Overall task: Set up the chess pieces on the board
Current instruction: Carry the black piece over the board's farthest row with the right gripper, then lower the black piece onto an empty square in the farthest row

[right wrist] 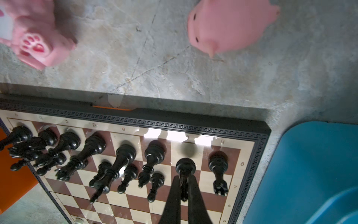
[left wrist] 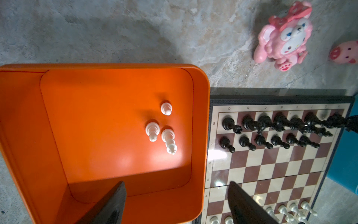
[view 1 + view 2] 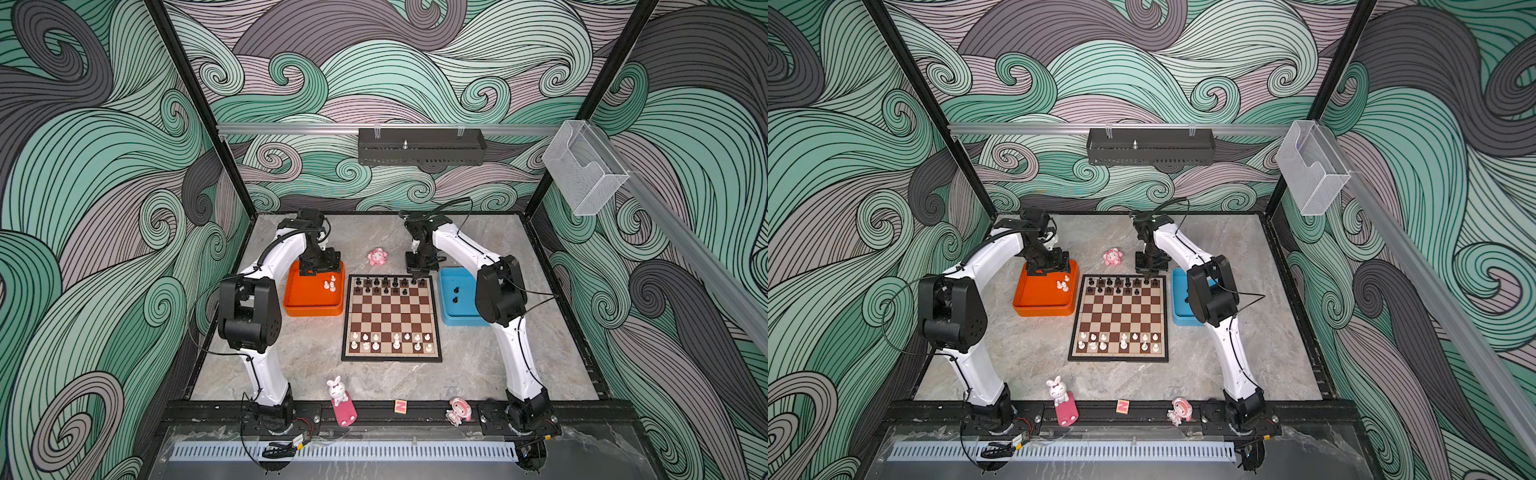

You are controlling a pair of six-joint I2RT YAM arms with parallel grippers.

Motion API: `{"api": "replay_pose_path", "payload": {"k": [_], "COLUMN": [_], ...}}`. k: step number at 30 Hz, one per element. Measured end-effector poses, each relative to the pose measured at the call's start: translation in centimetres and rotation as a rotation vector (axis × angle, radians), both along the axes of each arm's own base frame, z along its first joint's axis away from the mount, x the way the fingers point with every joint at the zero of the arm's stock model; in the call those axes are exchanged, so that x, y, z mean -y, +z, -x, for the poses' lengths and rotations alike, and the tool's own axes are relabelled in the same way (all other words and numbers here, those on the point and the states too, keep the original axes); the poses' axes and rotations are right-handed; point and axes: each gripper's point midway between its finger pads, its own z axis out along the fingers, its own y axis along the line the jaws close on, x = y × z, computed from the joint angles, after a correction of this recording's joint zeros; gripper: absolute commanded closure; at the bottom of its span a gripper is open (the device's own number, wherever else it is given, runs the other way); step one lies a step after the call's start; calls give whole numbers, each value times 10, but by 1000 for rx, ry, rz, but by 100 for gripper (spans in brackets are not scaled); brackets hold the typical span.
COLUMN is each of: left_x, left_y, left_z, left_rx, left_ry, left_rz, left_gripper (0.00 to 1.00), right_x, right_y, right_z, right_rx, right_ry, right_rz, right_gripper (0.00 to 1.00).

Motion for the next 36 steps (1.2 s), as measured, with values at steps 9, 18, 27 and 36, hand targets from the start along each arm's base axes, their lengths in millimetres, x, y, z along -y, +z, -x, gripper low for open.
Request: {"api": "replay_pose_path", "payload": {"k": [9, 18, 27, 36], "left_x": [1, 1, 1, 1], "left_y": [0, 0, 0, 0], "left_z": [0, 0, 0, 0], "left_rx": [-1, -2, -2, -2], "left_ry": [-1, -2, -1, -1], "left_rz": [5, 9, 10, 10], "left_gripper": [15, 15, 15, 15], "right_x": [-2, -3, -2, -2], "right_y": [-4, -9, -9, -9], "right_z": [0, 1, 1, 2], "right_rx": [-7, -16, -14, -12], "right_ry": [4, 6, 7, 14], "right_rz": [3, 9, 14, 20], "right_gripper": [96, 95, 90, 73]}}
